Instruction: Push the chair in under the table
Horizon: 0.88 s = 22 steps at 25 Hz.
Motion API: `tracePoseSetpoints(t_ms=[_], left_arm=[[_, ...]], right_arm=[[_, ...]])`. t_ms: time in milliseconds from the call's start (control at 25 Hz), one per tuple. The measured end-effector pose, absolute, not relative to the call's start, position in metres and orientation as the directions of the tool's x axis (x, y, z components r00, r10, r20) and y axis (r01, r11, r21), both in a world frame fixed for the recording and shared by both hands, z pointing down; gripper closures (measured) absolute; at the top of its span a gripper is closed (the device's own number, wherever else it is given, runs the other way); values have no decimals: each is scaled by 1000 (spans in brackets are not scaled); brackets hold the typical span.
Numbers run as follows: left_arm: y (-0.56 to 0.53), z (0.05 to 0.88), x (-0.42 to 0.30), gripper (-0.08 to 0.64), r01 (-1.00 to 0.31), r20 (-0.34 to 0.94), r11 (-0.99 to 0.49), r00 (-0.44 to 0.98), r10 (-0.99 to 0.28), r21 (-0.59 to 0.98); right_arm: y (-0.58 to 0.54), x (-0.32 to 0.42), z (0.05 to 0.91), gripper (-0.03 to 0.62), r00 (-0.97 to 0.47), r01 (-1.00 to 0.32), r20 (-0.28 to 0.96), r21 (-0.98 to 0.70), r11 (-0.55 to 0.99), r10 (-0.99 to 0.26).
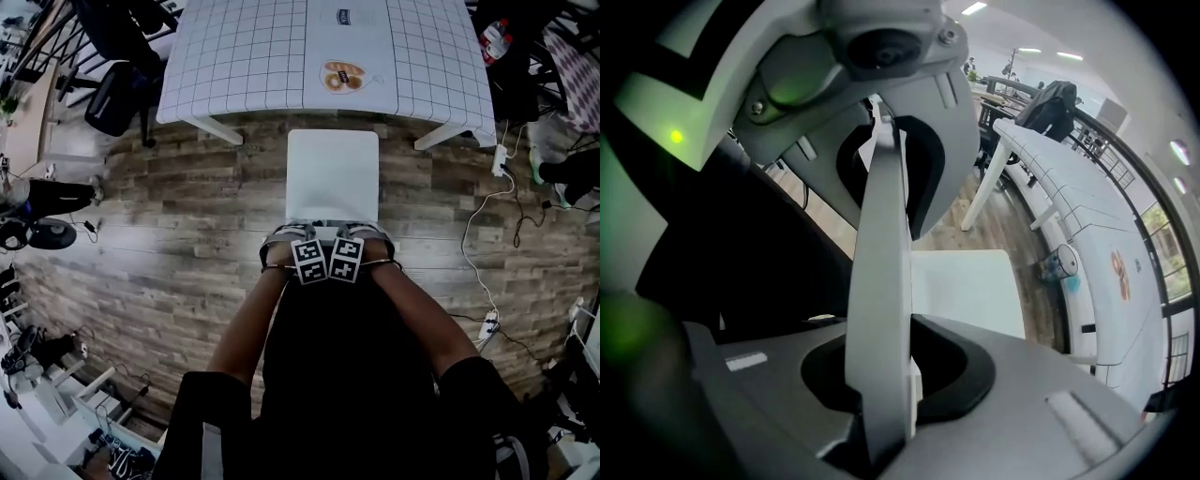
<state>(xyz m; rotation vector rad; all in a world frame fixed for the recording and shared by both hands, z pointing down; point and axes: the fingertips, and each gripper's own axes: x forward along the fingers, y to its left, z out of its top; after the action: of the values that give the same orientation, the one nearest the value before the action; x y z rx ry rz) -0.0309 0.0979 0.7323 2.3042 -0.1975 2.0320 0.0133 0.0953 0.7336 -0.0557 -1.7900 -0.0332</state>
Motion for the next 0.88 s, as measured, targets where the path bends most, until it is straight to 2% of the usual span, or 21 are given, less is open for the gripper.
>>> tracePoseSetpoints(t_ms=[640, 880], left_arm=[[15, 733, -52, 474, -44, 985, -996, 153, -78, -73], [-11, 735, -60, 474, -54, 985, -998, 164, -45, -36]], right_arm=[[14, -8, 733, 514, -204, 0, 979, -17, 1000, 16], [-12, -17, 738, 515, -206, -15, 978, -9, 1000, 6]])
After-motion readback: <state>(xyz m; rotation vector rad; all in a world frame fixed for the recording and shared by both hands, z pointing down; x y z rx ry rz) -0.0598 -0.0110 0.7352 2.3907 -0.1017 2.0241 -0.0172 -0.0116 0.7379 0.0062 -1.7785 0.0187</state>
